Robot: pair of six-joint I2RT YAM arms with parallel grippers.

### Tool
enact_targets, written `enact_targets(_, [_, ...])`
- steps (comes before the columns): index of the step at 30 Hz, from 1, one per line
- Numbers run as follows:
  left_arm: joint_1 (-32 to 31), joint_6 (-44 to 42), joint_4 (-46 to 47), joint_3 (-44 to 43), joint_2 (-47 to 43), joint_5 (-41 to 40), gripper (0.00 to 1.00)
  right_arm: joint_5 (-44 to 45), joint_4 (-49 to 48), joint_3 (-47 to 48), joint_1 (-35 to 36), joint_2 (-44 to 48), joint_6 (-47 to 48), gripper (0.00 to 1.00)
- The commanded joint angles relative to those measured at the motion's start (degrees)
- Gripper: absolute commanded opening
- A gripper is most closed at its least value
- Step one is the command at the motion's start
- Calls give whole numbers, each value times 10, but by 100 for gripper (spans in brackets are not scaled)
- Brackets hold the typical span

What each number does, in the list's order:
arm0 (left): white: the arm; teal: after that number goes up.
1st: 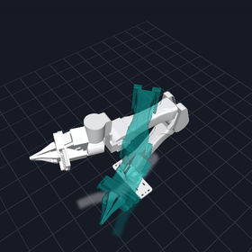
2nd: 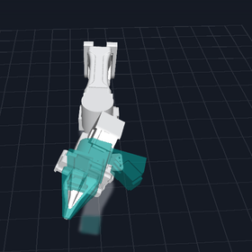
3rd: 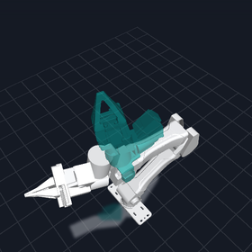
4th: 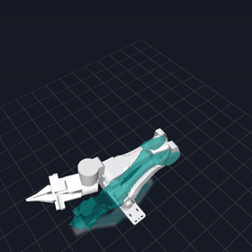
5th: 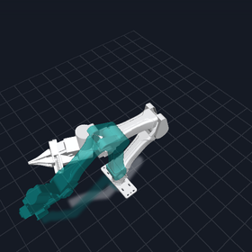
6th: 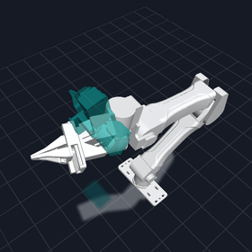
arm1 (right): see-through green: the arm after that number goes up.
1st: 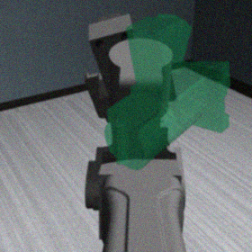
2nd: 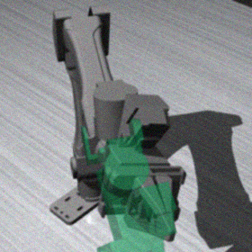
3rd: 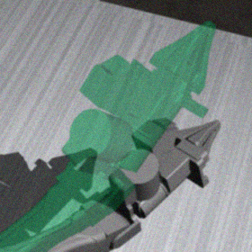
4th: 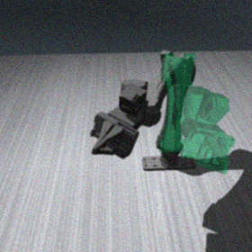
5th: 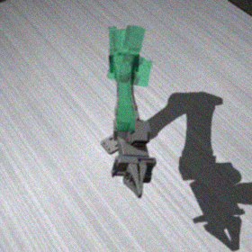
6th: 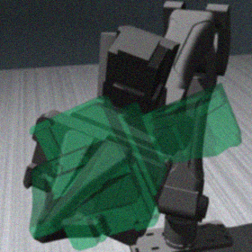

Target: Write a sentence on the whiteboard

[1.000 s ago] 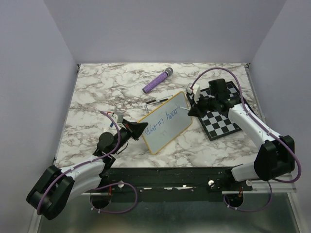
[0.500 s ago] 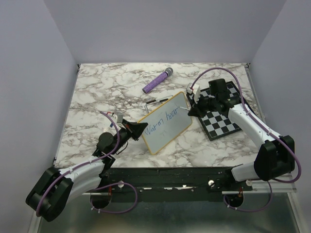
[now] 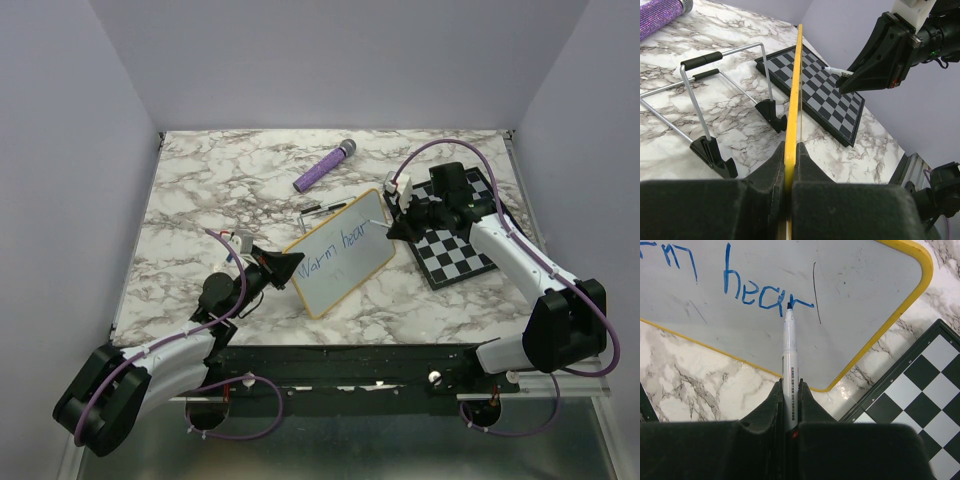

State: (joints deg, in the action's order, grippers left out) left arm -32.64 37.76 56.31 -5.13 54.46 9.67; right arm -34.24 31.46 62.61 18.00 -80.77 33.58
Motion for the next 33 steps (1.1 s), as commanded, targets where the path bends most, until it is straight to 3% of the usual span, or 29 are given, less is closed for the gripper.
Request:
enact_targets(1, [-2, -12, -11, 10, 5, 4, 0, -10, 8, -7, -2, 4, 8, 1])
enact_targets(33, [-2, -13, -16, 7, 2, 3, 0, -11, 13, -8, -6, 10, 11, 1])
